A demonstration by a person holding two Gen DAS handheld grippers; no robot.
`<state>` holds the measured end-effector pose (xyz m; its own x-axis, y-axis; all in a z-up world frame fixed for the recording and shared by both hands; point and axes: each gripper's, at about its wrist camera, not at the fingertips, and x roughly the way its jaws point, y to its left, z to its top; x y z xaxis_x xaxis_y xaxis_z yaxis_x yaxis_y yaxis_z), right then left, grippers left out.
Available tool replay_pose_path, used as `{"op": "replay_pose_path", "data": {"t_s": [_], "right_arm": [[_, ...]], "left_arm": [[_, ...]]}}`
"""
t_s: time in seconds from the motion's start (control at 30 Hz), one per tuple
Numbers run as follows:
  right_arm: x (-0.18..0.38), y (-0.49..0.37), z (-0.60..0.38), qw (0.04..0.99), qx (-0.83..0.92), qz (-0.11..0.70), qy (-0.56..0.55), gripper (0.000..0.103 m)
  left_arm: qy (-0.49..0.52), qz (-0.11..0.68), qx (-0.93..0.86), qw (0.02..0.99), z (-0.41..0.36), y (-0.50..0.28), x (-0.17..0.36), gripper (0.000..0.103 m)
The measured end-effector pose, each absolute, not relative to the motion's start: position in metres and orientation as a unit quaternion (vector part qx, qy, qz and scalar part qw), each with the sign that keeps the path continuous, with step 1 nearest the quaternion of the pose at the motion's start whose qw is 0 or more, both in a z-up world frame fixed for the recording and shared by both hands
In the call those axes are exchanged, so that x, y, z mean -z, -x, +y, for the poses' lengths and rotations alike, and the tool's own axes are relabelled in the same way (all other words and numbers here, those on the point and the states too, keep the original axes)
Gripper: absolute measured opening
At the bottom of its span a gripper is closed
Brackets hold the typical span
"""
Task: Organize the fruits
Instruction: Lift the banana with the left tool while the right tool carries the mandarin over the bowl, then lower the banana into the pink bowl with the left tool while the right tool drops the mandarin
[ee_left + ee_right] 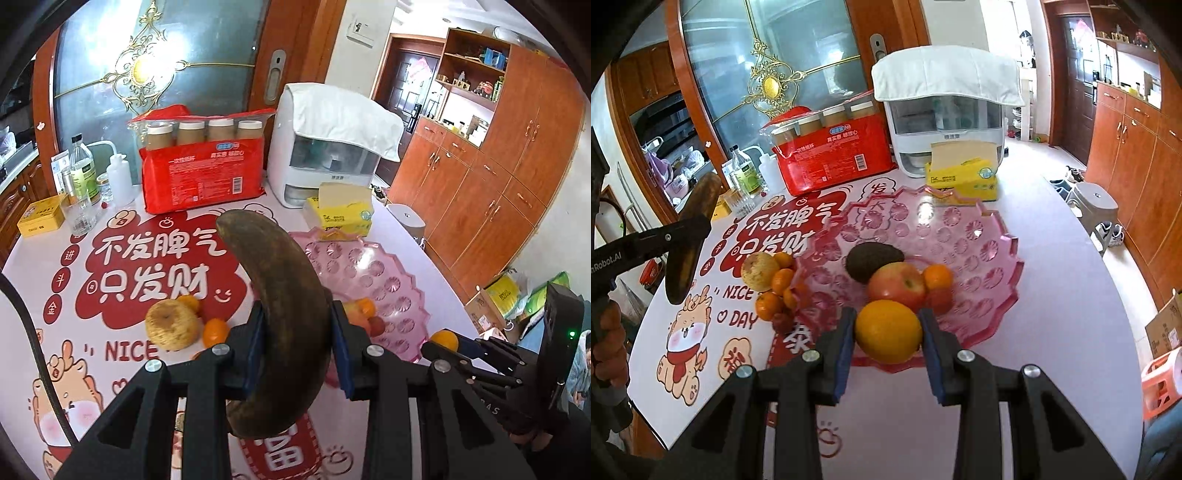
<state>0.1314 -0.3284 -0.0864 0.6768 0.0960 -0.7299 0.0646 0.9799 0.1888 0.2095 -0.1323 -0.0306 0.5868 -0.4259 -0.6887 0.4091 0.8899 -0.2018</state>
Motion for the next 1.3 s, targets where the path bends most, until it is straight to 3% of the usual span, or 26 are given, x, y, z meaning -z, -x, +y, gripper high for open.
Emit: {"op": "replay_pose_path", "data": {"t_s": [1.07, 1.13, 1.23, 1.3], "right_arm": [[0.149, -0.181, -0.375, 0.875, -0.050, 0.461, -0.140, 0.035], [0.149, -0.181, -0.376, 0.875, -0.050, 0.461, -0.142, 0.035], [0.149, -0.181, -0.376, 0.874, -0.049, 0.462, -0.141, 0.036], [0.149, -0.181, -0.376, 0.874, -0.047, 0.462, -0.141, 0.039]], "left_arm": [[-0.019, 0.534, 0.211, 0.818, -0.237, -0.270, 0.135, 0.033], [-0.021, 0.529, 0.215, 0.821, -0.238, -0.269, 0.135, 0.037], [-0.035, 0.527, 0.218, 0.820, -0.242, -0.267, 0.132, 0.056], [-0.033, 0.530, 0.214, 0.820, -0.241, -0.267, 0.130, 0.057]]}}
